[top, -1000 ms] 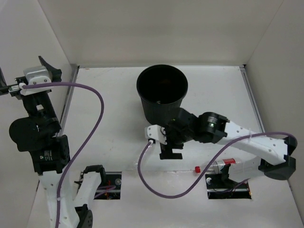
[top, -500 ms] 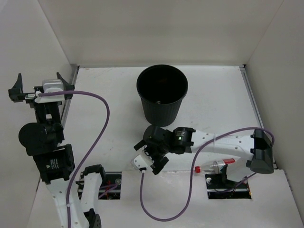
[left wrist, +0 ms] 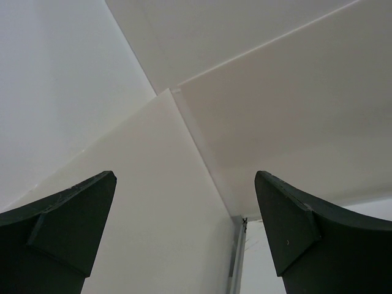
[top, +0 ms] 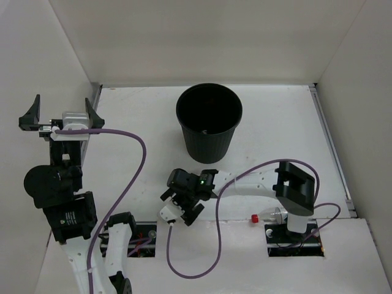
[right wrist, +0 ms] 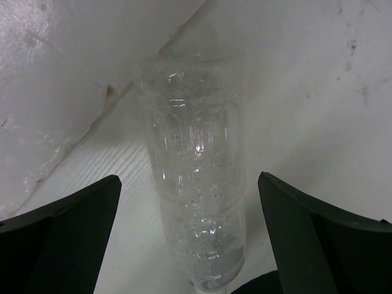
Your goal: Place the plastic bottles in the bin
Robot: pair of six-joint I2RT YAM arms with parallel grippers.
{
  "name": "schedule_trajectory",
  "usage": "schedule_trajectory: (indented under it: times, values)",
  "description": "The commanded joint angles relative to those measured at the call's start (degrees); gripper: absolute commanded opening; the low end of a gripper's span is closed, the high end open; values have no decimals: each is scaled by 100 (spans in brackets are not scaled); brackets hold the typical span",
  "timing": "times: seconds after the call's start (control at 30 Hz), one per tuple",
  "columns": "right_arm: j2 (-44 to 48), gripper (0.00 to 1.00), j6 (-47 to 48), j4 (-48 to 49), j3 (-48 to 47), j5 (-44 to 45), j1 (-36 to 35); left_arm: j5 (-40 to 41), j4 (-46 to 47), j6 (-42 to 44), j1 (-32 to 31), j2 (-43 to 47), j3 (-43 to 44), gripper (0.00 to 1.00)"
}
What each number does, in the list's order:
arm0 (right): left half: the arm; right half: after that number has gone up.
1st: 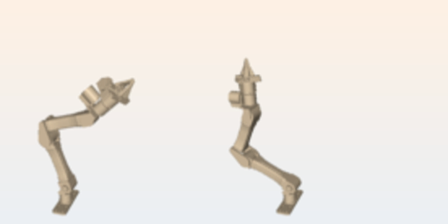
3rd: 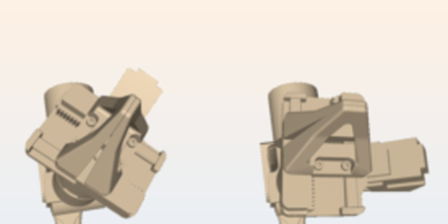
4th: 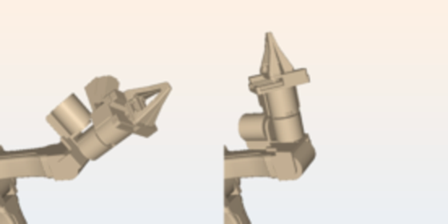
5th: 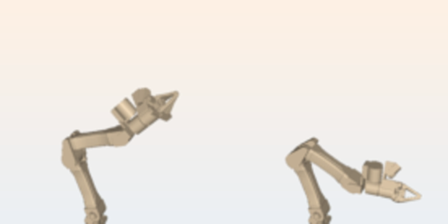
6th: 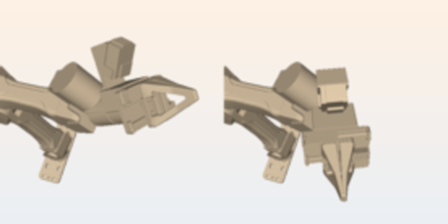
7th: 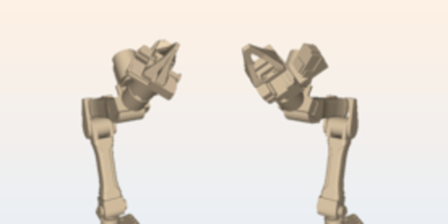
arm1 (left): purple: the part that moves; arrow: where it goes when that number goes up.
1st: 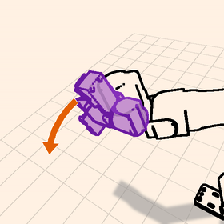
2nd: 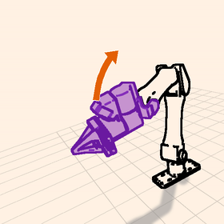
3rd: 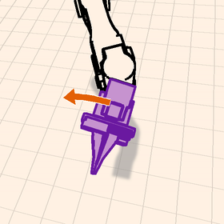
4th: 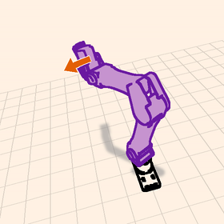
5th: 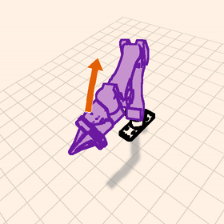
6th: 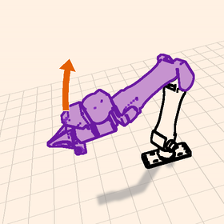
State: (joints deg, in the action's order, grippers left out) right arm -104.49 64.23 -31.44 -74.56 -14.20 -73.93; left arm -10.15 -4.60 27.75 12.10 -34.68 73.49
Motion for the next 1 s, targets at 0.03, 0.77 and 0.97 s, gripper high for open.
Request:
schedule_trajectory:
  times: [0.03, 0.77, 0.97]
  values:
    - [-326, 100, 178, 182, -339, -66, 94, -268, 118, -147, 16, -74, 139, 100]
    - [314, 5, -2353, -161, -3378, -233, 559, 1858, 521, -911, 394, 585, -345, 100]
    - [377, 8, -2714, 68, -4767, 162, 1025, 1807, 531, -1008, 570, 585, -230, 100]
